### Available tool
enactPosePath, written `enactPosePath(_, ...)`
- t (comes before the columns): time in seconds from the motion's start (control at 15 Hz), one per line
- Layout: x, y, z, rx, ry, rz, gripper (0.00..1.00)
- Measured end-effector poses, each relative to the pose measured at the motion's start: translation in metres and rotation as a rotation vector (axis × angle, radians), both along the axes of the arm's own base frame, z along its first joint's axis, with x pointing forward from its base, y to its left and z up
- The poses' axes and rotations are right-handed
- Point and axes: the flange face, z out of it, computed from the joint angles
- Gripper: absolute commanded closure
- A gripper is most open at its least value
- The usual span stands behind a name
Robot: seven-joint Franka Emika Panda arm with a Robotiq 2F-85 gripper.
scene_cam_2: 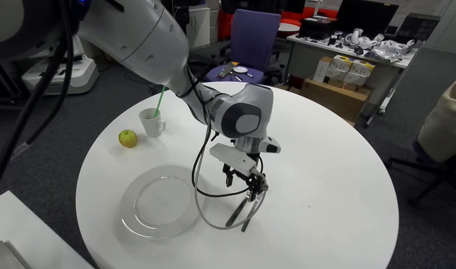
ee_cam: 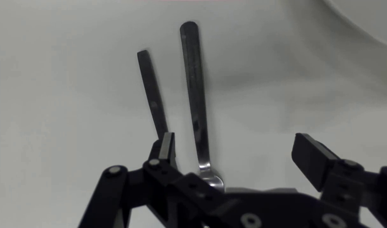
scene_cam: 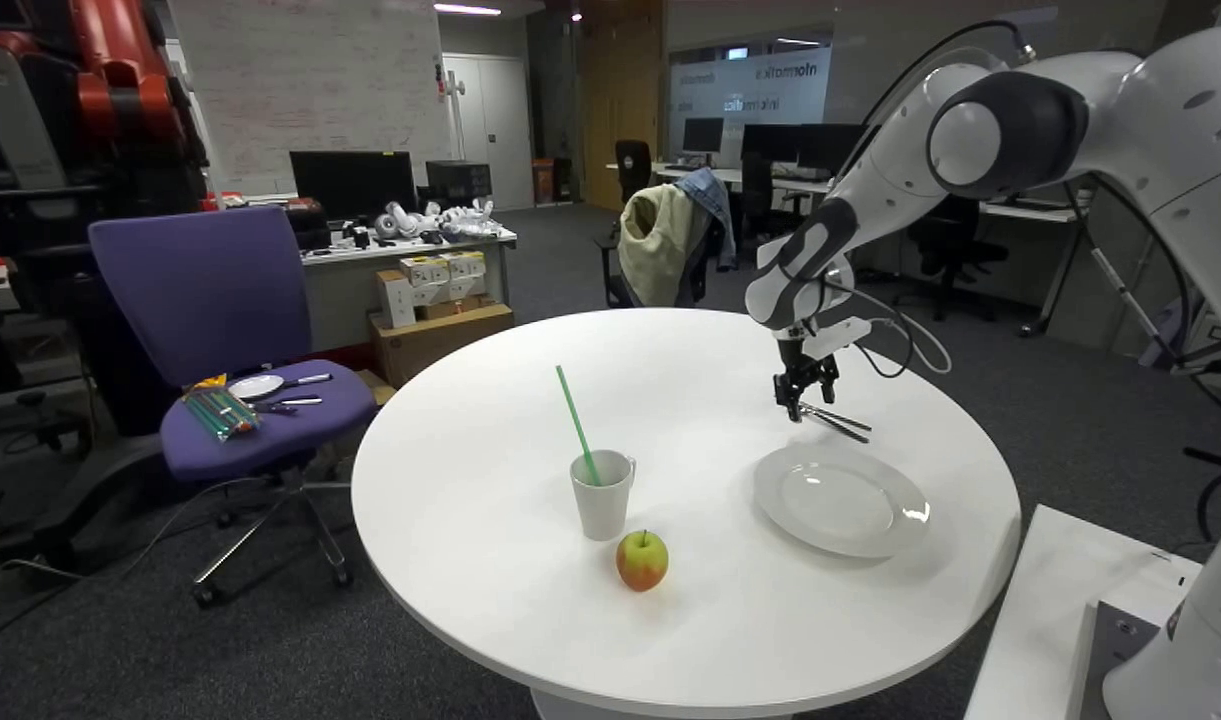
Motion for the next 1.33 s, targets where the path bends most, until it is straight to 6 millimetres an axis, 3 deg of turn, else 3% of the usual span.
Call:
enactPosePath(0.33,-0.006,-0.004,-0.02,0.021,0.003,0.049,0.0)
enactPosePath(0.4,-0.007,-0.007,-0.021,0.027,0.002,0.054,0.05)
enactPosePath(0.47,-0.009,-0.01,-0.021,0.033,0.002,0.058,0.26)
enactPosePath(0.67,-0.015,-0.02,-0.022,0.052,-0.001,0.067,0.38)
enactPosePath(1.2,-0.025,-0.041,-0.01,0.072,-0.022,0.046,0.99)
enactPosePath(1.33,-0.025,-0.043,-0.006,0.071,-0.028,0.042,1.0)
